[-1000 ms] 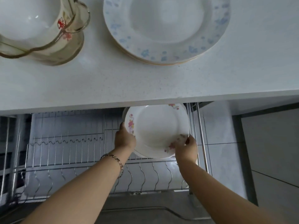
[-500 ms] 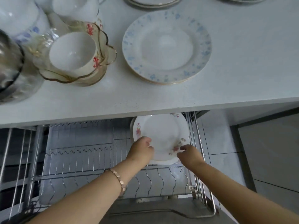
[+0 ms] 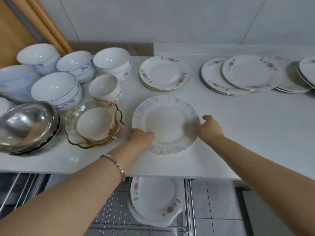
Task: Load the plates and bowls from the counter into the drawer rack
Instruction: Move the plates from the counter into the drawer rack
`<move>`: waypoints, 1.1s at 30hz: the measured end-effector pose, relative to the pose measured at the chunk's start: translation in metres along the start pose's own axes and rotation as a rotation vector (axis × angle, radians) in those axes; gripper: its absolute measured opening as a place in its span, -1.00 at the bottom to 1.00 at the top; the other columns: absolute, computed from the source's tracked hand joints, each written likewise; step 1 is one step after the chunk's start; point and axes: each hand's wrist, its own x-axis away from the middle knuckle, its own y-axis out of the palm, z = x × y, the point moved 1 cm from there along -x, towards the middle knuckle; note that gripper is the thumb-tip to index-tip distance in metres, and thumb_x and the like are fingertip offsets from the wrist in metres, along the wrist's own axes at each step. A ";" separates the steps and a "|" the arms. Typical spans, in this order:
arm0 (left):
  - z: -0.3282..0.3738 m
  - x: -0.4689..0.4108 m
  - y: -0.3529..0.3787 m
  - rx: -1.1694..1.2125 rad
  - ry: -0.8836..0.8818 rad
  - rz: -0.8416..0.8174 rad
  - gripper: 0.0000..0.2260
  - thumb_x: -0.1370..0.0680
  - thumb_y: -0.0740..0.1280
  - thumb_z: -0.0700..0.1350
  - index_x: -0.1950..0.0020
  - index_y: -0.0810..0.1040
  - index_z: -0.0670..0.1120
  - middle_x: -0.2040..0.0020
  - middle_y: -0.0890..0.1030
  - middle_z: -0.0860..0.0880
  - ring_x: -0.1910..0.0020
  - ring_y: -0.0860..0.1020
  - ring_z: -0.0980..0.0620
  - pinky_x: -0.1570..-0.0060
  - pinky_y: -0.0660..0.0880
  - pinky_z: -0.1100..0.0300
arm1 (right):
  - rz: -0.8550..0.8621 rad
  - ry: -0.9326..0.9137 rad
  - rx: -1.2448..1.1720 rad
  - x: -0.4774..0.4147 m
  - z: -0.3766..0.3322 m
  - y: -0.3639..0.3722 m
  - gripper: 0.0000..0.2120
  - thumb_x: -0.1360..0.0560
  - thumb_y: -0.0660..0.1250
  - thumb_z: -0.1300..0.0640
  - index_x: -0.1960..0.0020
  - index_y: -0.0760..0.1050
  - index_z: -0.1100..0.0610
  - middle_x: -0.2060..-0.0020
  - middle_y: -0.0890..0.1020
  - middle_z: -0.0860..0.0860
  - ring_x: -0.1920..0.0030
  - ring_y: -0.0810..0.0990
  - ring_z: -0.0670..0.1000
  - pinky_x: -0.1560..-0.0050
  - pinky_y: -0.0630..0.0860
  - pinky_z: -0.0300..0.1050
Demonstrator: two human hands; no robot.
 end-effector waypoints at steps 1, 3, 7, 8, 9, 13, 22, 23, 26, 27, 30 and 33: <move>0.003 -0.008 0.000 0.009 -0.040 0.013 -0.57 -0.51 0.28 -0.18 -0.35 0.34 -0.30 -0.26 0.51 -0.25 -0.23 0.51 -0.21 -0.23 0.49 0.00 | -0.039 0.050 -0.005 -0.012 -0.003 0.003 -0.50 -0.53 0.21 0.08 -0.40 0.25 0.26 -0.30 0.46 0.22 -0.26 0.48 0.20 -0.20 0.41 -0.03; 0.005 -0.020 0.000 0.044 -0.090 0.075 -0.57 -0.51 0.27 -0.22 -0.35 0.35 -0.32 -0.28 0.49 -0.28 -0.25 0.50 -0.22 -0.24 0.48 -0.05 | -0.106 0.084 -0.018 -0.028 -0.004 0.013 -0.52 -0.51 0.23 0.08 -0.33 0.35 0.34 -0.24 0.52 0.24 -0.26 0.51 0.20 -0.25 0.41 0.00; 0.000 -0.035 0.008 0.024 -0.081 0.215 -0.57 -0.52 0.25 -0.26 -0.36 0.26 -0.31 -0.35 0.43 -0.25 -0.31 0.45 -0.19 -0.27 0.43 0.00 | -0.093 0.057 -0.128 -0.041 0.004 0.028 -0.61 -0.43 0.27 0.19 -0.19 0.46 0.40 0.10 0.54 0.16 0.06 0.55 0.11 0.02 0.49 -0.03; -0.002 -0.037 0.009 0.042 -0.077 0.229 -0.58 -0.52 0.24 -0.27 -0.36 0.26 -0.31 -0.35 0.43 -0.25 -0.31 0.44 -0.20 -0.26 0.43 0.01 | -0.081 0.048 -0.166 -0.041 0.008 0.029 -0.64 -0.42 0.28 0.22 -0.16 0.47 0.40 0.12 0.52 0.15 0.07 0.55 0.12 0.00 0.52 0.00; -0.003 -0.038 0.010 0.067 -0.067 0.236 -0.58 -0.52 0.23 -0.28 -0.36 0.27 -0.31 -0.35 0.43 -0.25 -0.30 0.45 -0.21 -0.23 0.42 0.01 | -0.065 0.042 -0.184 -0.040 0.010 0.029 -0.67 -0.42 0.29 0.23 -0.13 0.47 0.38 0.13 0.52 0.14 0.06 0.56 0.15 -0.03 0.54 0.03; -0.012 -0.028 0.011 0.137 -0.027 0.228 -0.62 -0.51 0.24 -0.30 -0.32 0.33 -0.28 -0.26 0.49 -0.19 -0.19 0.50 -0.17 -0.10 0.47 0.07 | -0.010 0.015 -0.203 -0.025 0.021 0.028 -0.74 -0.40 0.28 0.26 -0.07 0.46 0.29 0.24 0.51 0.06 0.12 0.53 0.14 0.04 0.55 0.00; -0.078 0.058 -0.016 0.107 0.084 -0.042 -0.59 -0.43 0.30 -0.39 -0.26 0.33 -0.28 -0.17 0.51 -0.18 -0.08 0.51 -0.08 0.03 0.48 0.12 | 0.116 -0.087 -0.236 0.099 0.065 0.020 -0.79 -0.41 0.31 0.23 0.04 0.30 0.17 0.28 0.41 -0.07 0.27 0.41 -0.04 0.35 0.34 -0.17; -0.090 0.065 -0.019 0.074 0.083 -0.054 -0.57 -0.43 0.30 -0.38 -0.28 0.33 -0.28 -0.19 0.51 -0.18 -0.09 0.49 -0.07 0.02 0.45 0.14 | 0.105 -0.089 -0.256 0.117 0.069 0.023 -0.78 -0.42 0.31 0.24 0.04 0.29 0.18 0.28 0.41 -0.07 0.28 0.40 -0.07 0.36 0.36 -0.18; -0.133 0.082 -0.032 -0.044 0.076 -0.075 -0.71 -0.46 0.31 -0.35 -0.10 0.28 -0.23 -0.03 0.48 -0.08 0.06 0.49 0.01 0.14 0.46 0.19 | 0.030 -0.077 -0.288 0.167 0.085 0.044 -0.76 -0.45 0.32 0.25 0.03 0.26 0.17 0.26 0.41 -0.04 0.27 0.41 -0.10 0.32 0.41 -0.21; -0.148 0.086 -0.037 -0.087 0.072 -0.085 -0.73 -0.48 0.30 -0.34 -0.04 0.23 -0.17 0.06 0.46 -0.02 0.17 0.47 0.08 0.28 0.43 0.25 | 0.005 -0.067 -0.289 0.181 0.092 0.055 -0.77 -0.45 0.33 0.24 0.06 0.26 0.15 0.26 0.41 -0.03 0.28 0.41 -0.11 0.34 0.40 -0.23; -0.202 0.089 -0.048 -0.178 0.034 -0.110 -0.73 -0.49 0.26 -0.30 0.01 0.17 -0.11 0.19 0.40 0.04 0.27 0.41 0.17 0.46 0.29 0.33 | -0.060 -0.009 -0.269 0.209 0.117 0.097 -0.72 -0.46 0.33 0.24 0.21 0.21 0.07 0.30 0.36 -0.01 0.32 0.37 -0.09 0.37 0.32 -0.25; -0.248 0.080 -0.045 -0.249 -0.023 -0.091 -0.72 -0.48 0.25 -0.32 0.01 0.17 -0.09 0.21 0.39 0.07 0.28 0.40 0.18 0.48 0.29 0.34 | -0.188 0.083 -0.262 0.215 0.142 0.140 -0.73 -0.46 0.34 0.23 0.08 0.22 0.09 0.25 0.40 -0.05 0.27 0.41 -0.13 0.31 0.37 -0.25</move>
